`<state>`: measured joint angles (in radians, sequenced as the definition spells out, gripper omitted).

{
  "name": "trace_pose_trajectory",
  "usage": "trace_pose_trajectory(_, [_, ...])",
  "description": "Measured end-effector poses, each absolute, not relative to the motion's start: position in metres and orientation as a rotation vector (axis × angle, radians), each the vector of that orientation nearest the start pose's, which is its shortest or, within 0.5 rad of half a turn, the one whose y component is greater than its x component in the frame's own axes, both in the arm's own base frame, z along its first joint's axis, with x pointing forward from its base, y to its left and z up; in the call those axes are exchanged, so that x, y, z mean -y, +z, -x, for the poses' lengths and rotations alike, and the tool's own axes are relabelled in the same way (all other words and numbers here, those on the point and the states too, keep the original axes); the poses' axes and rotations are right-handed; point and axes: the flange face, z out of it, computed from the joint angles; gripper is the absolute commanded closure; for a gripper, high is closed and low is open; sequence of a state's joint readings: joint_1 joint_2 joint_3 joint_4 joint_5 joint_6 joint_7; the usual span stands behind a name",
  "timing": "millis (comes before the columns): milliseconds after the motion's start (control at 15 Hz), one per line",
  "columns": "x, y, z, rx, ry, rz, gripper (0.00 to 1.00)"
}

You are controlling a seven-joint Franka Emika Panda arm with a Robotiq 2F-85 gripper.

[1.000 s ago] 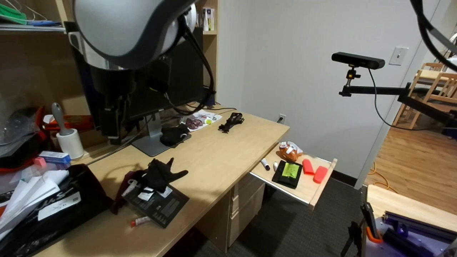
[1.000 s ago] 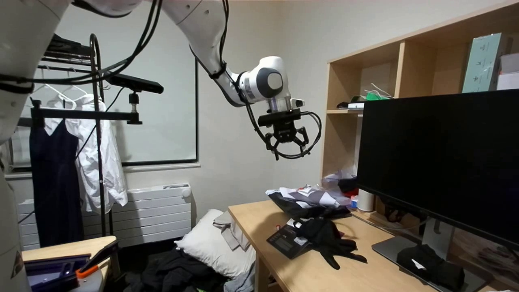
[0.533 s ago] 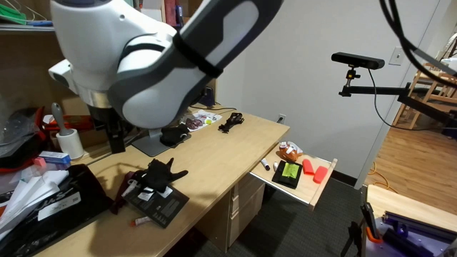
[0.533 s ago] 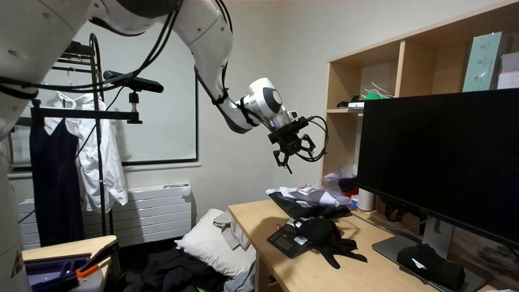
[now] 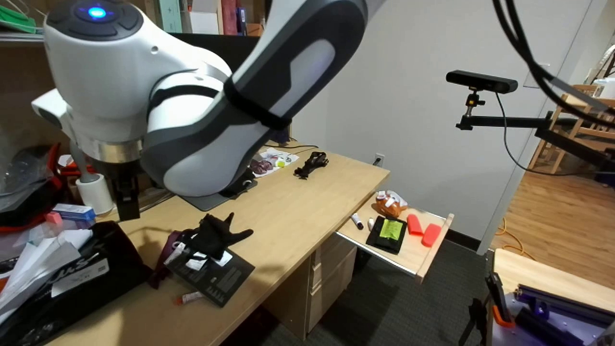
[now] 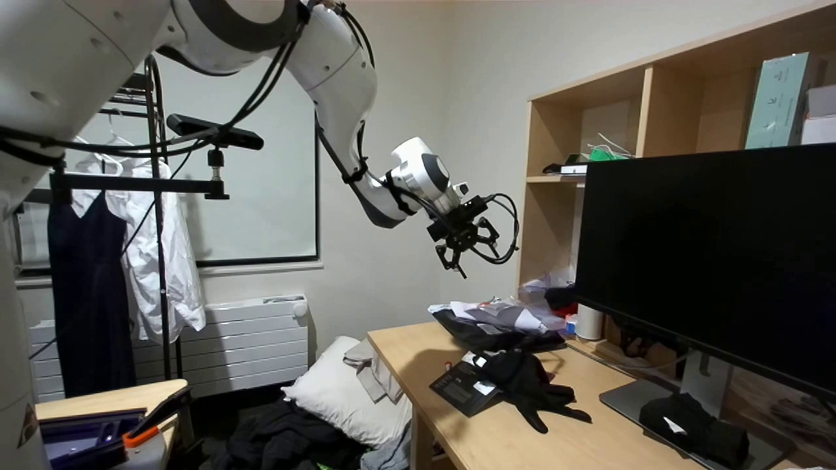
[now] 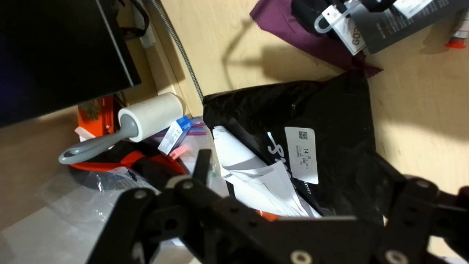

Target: Take the papers on the black object and move them to the right on the desk

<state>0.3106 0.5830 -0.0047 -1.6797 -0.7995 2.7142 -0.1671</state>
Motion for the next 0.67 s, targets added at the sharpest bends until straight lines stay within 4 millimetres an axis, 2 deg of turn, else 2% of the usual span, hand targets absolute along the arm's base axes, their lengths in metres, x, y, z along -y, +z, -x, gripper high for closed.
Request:
trace_pose_trajectory(133, [-0.241, 0.306, -0.671, 2.005, -0.949, 2.890, 0.00])
trace_pose_trajectory(267, [-0.253, 0.303, -0.676, 2.154, -1.047, 2.813, 0.00])
trace_pose_trajectory(467, [-0.296, 0.286, -0.682, 2.384, -1.159, 2.638, 0.00])
trace_pose_trajectory(667, [-0.334, 0.255, -0.685, 2.505, -1.268, 2.480, 0.00])
